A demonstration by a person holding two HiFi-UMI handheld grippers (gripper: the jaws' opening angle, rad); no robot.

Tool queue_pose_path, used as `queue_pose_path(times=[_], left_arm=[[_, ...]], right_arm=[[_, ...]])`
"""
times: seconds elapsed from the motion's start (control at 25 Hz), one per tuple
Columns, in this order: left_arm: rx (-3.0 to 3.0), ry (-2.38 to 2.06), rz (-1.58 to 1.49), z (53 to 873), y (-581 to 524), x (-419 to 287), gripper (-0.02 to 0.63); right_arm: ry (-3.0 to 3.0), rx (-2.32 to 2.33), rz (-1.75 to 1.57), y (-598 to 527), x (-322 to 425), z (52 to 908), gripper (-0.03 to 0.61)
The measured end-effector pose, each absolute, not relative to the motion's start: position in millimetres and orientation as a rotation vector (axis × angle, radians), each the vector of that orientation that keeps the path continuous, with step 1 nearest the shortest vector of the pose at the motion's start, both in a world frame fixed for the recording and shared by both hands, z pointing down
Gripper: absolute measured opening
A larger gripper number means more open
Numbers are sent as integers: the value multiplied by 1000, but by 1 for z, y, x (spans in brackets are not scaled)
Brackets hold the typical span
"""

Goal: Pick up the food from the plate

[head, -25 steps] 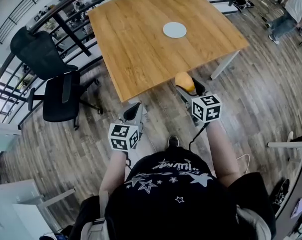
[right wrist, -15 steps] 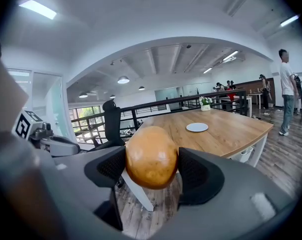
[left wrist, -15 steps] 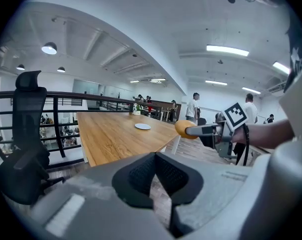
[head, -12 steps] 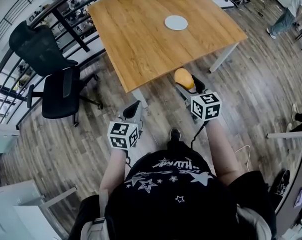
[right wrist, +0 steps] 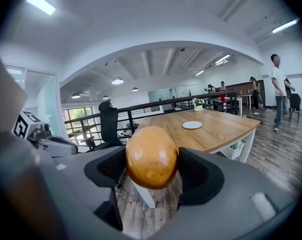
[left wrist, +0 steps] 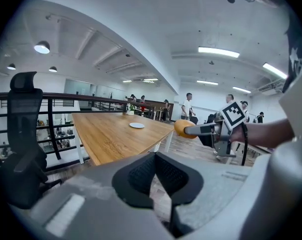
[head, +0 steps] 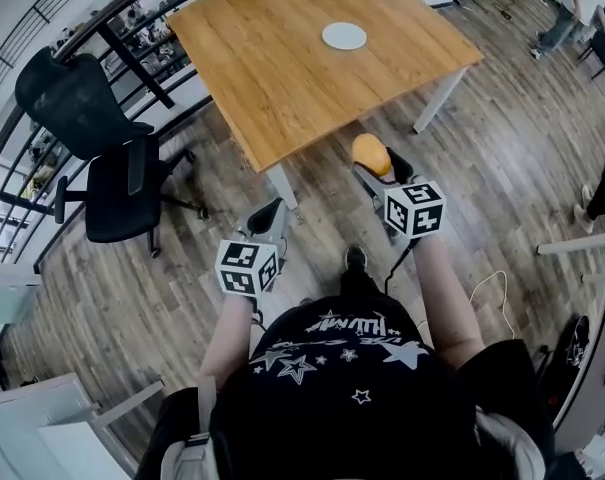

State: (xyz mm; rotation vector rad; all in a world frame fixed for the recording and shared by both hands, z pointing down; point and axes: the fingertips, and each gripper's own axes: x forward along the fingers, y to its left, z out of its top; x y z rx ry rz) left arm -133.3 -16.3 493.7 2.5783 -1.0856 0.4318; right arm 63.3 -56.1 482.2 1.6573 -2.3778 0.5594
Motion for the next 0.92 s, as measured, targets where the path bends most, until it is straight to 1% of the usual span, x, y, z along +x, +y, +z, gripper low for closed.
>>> queue_pose_path(times=[0.92], left_arm=[[2624,-1025,383,492,69,-199,2]], right_arm=[[-2327,1739,536,45,-1,481,331]])
